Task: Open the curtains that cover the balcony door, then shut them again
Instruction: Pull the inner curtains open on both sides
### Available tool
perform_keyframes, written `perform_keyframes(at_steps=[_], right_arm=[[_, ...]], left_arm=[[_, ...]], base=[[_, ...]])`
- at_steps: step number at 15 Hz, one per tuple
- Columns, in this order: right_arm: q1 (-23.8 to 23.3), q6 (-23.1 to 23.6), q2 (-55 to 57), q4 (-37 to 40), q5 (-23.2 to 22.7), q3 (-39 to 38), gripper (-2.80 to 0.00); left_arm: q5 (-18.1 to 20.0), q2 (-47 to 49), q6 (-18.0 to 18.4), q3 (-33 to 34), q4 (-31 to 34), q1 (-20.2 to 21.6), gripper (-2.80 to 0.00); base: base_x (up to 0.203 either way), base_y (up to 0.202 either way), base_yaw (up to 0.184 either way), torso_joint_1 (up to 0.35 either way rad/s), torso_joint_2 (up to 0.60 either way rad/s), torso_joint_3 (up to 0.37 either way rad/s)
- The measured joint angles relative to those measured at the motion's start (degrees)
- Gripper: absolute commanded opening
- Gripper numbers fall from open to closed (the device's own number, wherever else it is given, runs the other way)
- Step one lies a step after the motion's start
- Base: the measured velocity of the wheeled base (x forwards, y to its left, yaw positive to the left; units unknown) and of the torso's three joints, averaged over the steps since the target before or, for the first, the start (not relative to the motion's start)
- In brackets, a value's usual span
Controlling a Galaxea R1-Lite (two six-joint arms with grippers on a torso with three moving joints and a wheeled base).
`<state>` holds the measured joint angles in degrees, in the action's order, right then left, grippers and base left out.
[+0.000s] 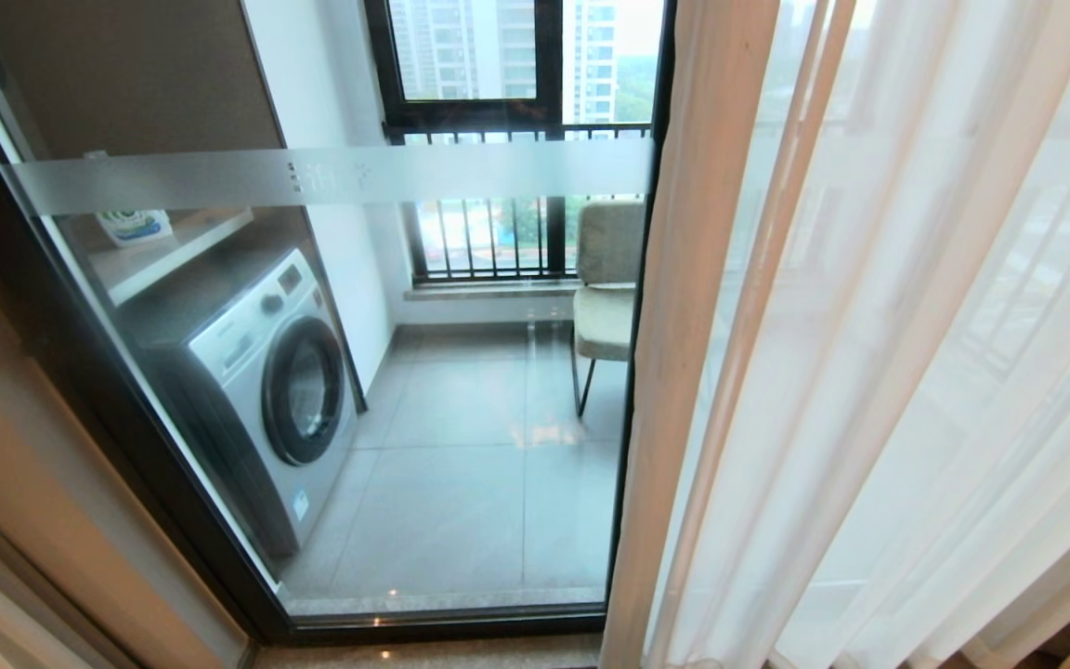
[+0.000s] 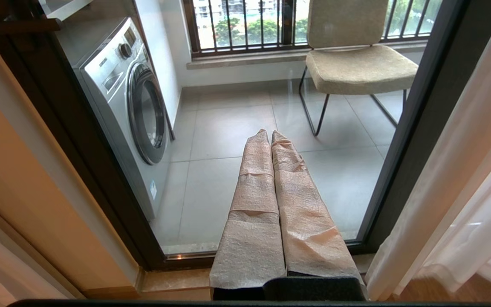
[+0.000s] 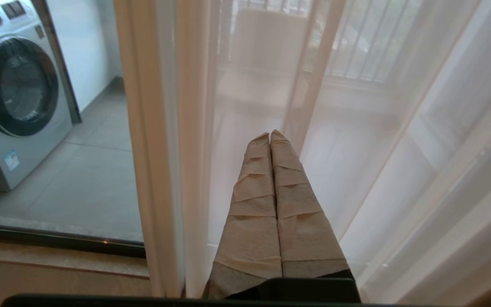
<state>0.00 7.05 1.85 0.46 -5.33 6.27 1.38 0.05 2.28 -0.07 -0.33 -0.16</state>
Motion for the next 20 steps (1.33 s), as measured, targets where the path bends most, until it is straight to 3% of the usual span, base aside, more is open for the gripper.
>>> perform_keyframes(at_steps=[7, 11, 16, 17, 20], right_arm=[[1.11, -3.23, 19.82, -8.5, -15.04, 12.84, -2.8], [5.18, -5.96, 37.82, -18.88, -17.86, 22.32, -2.8], [12.81, -6.21, 59.31, -28.15, -18.45, 34.87, -2.8], [13.83, -6.17, 63.01, -28.9, -18.46, 37.7, 0.0], [16.26, -6.06, 73.12, -29.84, -18.45, 46.8, 0.0]], left_arm=[[0.02, 0.0, 0.0, 0.0, 0.0, 0.05, -2.8], [0.0, 0.0, 0.0, 0.0, 0.02, 0.0, -2.8], [0.02, 0.0, -0.02, 0.0, 0.0, 0.02, -2.8], [0.02, 0.0, 0.0, 0.0, 0.0, 0.0, -2.8], [0.04, 0.0, -0.02, 0.0, 0.0, 0.05, -2.8]], base=[[0.0, 0.0, 0.0, 0.0, 0.0, 0.0], [0.0, 0.0, 0.0, 0.0, 0.0, 0.0], [0.0, 0.0, 0.0, 0.0, 0.0, 0.0], [0.0, 0.0, 0.0, 0.0, 0.0, 0.0], [0.0, 0.0, 0.0, 0.0, 0.0, 0.0]])
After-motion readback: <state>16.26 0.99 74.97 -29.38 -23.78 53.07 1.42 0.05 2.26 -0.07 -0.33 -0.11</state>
